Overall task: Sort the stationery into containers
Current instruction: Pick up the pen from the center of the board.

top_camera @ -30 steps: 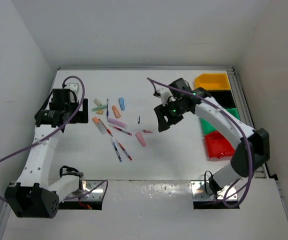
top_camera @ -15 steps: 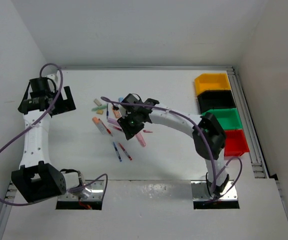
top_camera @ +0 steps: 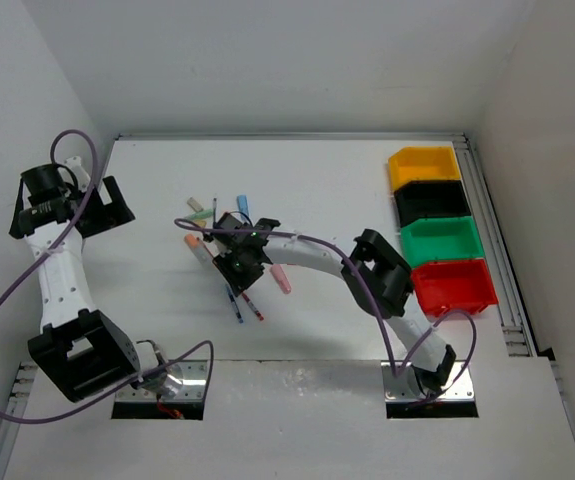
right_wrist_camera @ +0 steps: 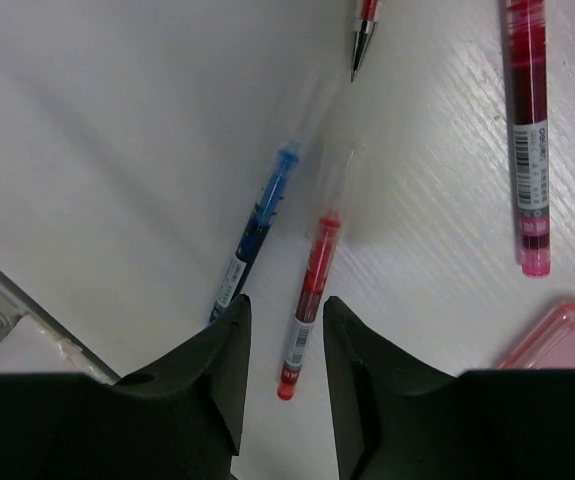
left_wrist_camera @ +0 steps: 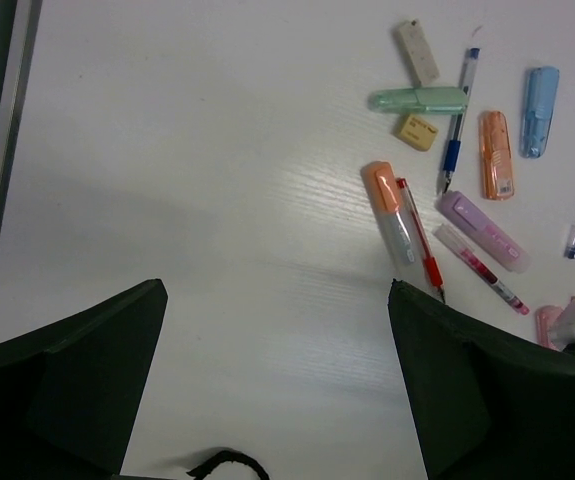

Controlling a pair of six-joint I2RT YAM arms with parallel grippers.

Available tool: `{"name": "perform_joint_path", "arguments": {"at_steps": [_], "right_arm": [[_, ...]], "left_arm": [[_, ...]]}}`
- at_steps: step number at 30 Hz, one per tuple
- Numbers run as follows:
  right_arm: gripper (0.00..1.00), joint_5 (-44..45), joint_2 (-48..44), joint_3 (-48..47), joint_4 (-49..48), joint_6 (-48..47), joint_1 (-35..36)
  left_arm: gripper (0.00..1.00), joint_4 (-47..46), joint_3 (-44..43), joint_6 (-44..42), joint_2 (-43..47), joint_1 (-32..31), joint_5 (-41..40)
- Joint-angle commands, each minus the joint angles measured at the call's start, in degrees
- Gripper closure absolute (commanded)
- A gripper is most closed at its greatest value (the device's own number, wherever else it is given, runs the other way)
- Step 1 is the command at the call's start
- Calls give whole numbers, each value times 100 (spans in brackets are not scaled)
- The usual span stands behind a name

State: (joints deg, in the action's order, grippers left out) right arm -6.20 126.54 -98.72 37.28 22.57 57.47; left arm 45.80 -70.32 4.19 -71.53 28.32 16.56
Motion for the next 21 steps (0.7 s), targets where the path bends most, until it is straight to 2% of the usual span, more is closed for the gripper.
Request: {"name": "perform_joint_path", "arguments": {"at_steps": [1,11,19,21], "right_arm": [[66,127,142,-332,-186,125,10],[67,347,468,-324,-221,2,45],[77,417,521,-183,-212,-121,45],[84,461,460,-122,-230,-226,45]], "left_arm": [[0,-124,36,-243,-10,235,374],[0,-89,151,-577,-54,535,480],[0,-124,186,-612,-116,605,515],[0,-107,151,-603,-125,622,506]]}}
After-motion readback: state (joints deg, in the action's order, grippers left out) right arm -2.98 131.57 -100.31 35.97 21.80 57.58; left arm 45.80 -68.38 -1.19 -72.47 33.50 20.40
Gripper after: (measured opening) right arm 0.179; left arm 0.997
